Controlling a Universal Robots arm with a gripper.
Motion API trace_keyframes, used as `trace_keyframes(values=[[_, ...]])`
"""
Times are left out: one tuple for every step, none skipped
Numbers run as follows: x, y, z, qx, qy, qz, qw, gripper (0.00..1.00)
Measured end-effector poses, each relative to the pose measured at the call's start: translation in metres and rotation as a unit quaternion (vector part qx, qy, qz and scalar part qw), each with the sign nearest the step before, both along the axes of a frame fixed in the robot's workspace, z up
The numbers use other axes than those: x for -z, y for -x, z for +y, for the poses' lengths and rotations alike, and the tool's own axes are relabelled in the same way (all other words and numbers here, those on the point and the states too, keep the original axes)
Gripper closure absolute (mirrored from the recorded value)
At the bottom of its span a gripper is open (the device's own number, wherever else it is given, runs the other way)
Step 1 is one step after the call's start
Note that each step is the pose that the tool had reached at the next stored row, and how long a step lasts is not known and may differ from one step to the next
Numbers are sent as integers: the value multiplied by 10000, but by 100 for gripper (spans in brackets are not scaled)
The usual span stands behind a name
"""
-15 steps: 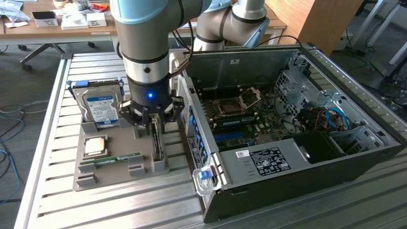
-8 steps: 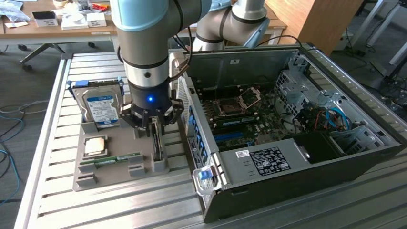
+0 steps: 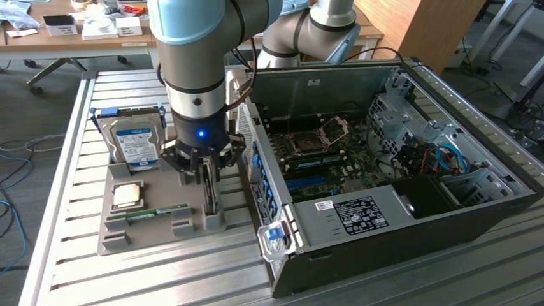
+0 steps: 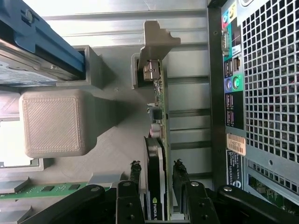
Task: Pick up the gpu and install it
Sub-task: 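Pick up the gpu and move the gpu toward the slot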
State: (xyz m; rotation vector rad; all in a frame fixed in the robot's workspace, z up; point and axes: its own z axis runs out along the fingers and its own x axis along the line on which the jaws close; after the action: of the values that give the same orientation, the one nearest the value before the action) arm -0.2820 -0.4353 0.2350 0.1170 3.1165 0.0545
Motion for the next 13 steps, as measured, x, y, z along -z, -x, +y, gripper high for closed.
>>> trace_keyframes(values=[[2,0,0,0,1,1,10000,58],[2,1,0,0,1,1,10000,58],[2,1,0,0,2,2,10000,58],[3,1,0,0,1,1,10000,58],[5,0,0,0,0,0,10000,58],[6,2,1,0,0,0,10000,58],[9,5,2,1,-2,-1,10000,58],[10,7,2,1,-2,0,10000,58],[10,8,2,0,-2,0,10000,58],[10,8,2,0,-1,0,10000,58],[10,9,2,0,-1,1,10000,58],[12,9,2,0,-1,1,10000,58],[20,9,2,0,-2,-1,10000,58]])
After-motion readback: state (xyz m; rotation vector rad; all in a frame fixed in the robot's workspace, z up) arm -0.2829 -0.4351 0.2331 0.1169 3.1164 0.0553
